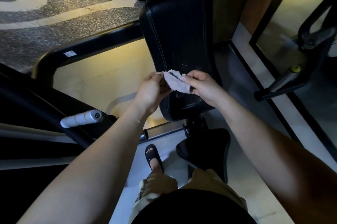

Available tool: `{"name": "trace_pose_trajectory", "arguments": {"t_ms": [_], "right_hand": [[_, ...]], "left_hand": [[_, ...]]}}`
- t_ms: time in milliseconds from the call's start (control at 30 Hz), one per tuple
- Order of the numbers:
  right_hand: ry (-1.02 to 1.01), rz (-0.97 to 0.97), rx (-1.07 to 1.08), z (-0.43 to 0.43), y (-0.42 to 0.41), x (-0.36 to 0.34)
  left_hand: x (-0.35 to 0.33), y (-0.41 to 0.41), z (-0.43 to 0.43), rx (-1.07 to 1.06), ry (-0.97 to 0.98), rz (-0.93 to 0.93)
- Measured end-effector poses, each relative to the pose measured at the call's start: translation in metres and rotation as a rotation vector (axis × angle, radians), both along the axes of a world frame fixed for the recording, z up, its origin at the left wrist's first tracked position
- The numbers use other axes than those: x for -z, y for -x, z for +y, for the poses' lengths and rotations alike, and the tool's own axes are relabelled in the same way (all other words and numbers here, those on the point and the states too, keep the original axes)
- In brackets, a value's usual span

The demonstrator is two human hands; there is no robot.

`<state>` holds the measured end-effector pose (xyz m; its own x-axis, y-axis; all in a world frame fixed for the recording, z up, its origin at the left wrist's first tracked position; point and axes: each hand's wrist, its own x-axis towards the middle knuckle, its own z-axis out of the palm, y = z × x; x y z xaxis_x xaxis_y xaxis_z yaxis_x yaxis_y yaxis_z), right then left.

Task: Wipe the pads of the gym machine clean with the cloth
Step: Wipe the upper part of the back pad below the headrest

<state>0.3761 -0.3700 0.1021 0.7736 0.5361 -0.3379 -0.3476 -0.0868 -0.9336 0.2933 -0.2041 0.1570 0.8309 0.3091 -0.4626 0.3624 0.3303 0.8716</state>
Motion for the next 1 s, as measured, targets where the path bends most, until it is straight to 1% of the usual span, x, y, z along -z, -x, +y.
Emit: {"name": "trace_pose_trajectory", "arguments": {"t_ms": [33, 100, 167, 233, 300, 367, 400, 467, 533, 600, 633, 667, 733, 767, 800, 833, 900, 933, 1000], "right_hand": [[0.007, 0.001, -0.043, 0.001, 0.0, -0.001], [0.075, -0.034, -0.076, 0.007, -0.001, -0.002], [0.125, -0.059, -0.004, 0.012, -0.002, 0.0], [0.061, -0.02, 0.085, 0.015, -0.001, 0.002], [-0.052, 0.04, 0.106, 0.016, 0.001, 0.005], [-0.128, 0.121, 0.026, 0.019, 0.002, 0.005], [-0.124, 0.148, -0.032, 0.02, 0.002, 0.007], [-0.069, 0.119, -0.112, 0.024, 0.001, 0.011], [-0.027, 0.074, -0.089, 0.028, 0.001, 0.015], [0.001, 0.058, -0.045, 0.03, 0.001, 0.018], [0.0, 0.054, -0.034, 0.03, 0.001, 0.018], [-0.01, 0.059, -0.03, 0.03, 0.0, 0.018], [-0.023, 0.08, -0.019, 0.03, -0.001, 0.017], [-0.016, 0.088, -0.006, 0.031, -0.001, 0.017], [0.007, 0.077, 0.005, 0.033, -0.002, 0.017], [0.041, 0.054, 0.022, 0.034, -0.004, 0.018], [0.115, 0.02, 0.06, 0.035, -0.008, 0.021], [0.111, 0.034, 0.075, 0.034, -0.008, 0.022], [0.018, 0.106, 0.084, 0.034, -0.009, 0.024]], "left_hand": [[-0.001, -0.001, 0.003, -0.039, 0.026, 0.002], [0.0, -0.005, 0.011, -0.102, -0.027, 0.013], [0.005, -0.009, 0.018, -0.145, -0.121, 0.027], [0.013, -0.011, 0.023, -0.155, -0.155, 0.035], [0.017, -0.011, 0.023, -0.136, -0.168, 0.046], [0.02, -0.013, 0.025, -0.116, -0.17, 0.049], [0.02, -0.014, 0.026, -0.109, -0.162, 0.05], [0.023, -0.016, 0.03, -0.111, -0.163, 0.074], [0.028, -0.016, 0.034, -0.107, -0.22, 0.126], [0.033, -0.012, 0.037, -0.018, -0.226, 0.159], [0.037, -0.008, 0.038, 0.084, -0.216, 0.175], [0.039, -0.005, 0.038, 0.227, -0.263, 0.2], [0.046, -0.001, 0.039, 0.516, -0.493, 0.239], [0.049, -0.001, 0.038, 0.583, -0.598, 0.235], [0.05, -0.002, 0.037, 0.574, -0.643, 0.214], [0.052, -0.004, 0.037, 0.518, -0.608, 0.176], [0.054, -0.009, 0.036, 0.375, -0.443, 0.13], [0.052, -0.011, 0.035, 0.315, -0.36, 0.118], [0.05, -0.018, 0.033, 0.212, -0.268, 0.129]]}}
